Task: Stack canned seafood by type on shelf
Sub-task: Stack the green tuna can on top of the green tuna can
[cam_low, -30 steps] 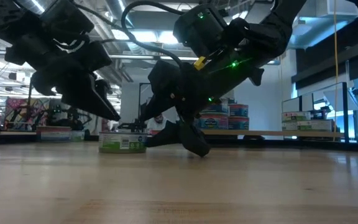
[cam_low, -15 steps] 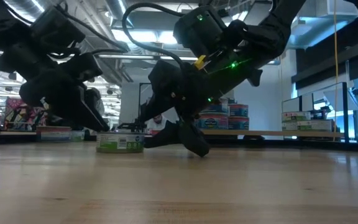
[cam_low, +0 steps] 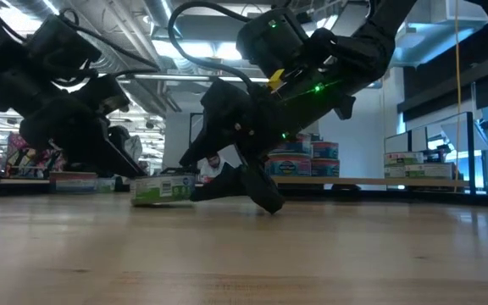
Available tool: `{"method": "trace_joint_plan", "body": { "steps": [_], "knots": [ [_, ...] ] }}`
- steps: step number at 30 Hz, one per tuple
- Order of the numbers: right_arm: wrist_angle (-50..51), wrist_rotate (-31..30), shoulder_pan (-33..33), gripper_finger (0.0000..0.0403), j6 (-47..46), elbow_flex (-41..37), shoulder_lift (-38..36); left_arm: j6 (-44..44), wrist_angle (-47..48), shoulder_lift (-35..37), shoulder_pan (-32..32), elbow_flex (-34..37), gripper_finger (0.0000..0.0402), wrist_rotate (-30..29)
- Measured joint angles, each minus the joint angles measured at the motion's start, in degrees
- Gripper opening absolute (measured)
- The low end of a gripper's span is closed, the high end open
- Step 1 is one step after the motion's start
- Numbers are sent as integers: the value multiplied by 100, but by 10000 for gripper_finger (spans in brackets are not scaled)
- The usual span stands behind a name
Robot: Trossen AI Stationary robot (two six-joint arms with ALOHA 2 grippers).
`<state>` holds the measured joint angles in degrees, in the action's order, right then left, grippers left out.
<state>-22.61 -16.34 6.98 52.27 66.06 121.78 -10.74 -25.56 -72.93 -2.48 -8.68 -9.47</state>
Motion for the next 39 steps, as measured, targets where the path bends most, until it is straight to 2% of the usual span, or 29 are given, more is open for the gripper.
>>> {"method": "trace_joint_plan", "body": {
  "steps": [20,26,30,39],
  "knots": [
    [49,286,-265,284,21,29,26,-18,-221,-13,2,87,239,10],
    [737,440,-298,284,48,530,252,-45,-227,-13,2,87,239,11],
    [1024,293,-323,284,76,966,479,-46,-240,-13,2,89,239,13],
    [1004,303,-480,284,205,1185,531,0,-275,-19,7,100,239,-1]
  ]
}}
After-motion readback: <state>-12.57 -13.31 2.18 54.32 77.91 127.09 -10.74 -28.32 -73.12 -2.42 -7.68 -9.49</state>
